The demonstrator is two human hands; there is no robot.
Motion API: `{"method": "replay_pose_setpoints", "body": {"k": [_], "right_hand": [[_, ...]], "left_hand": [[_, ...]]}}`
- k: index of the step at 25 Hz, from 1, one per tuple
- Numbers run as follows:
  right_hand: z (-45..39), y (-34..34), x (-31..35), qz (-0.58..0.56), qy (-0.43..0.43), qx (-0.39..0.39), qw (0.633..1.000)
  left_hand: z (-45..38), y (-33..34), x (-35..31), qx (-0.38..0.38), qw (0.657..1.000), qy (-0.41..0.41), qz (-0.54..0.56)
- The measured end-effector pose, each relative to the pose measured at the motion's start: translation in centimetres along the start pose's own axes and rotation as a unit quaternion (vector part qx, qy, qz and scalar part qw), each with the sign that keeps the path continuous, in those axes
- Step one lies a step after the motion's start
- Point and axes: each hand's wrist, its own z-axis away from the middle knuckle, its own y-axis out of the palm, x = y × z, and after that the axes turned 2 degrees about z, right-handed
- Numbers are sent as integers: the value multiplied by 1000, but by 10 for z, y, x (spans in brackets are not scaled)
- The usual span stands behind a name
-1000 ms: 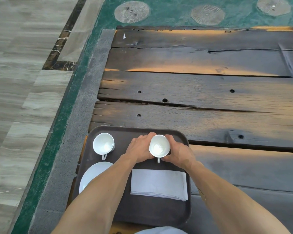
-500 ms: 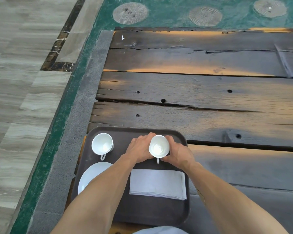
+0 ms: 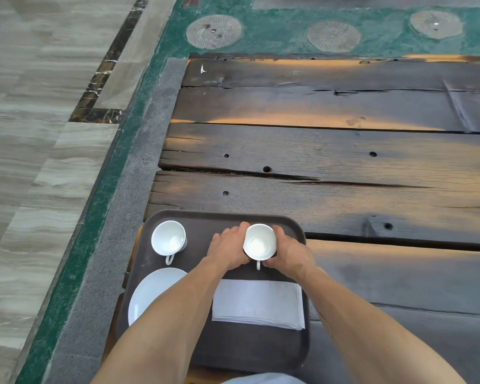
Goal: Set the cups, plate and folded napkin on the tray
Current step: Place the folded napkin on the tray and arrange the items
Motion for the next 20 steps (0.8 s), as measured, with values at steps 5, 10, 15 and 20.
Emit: {"method": "replay_pose_setpoints", "body": {"k": [5,10,15,20], "right_hand": [[13,1,-7,80,39,19,996],[42,10,-14,132,-6,37,991],[69,24,-10,142,-61,64,986],[85,40,17,149,-102,79,980]], "left_hand": [[17,5,5,22,998,-49,-21],[50,13,8,42,995,-83,-18],[99,31,20,55,991,-118,-7],[146,44,47,42,987,-151,23]]}}
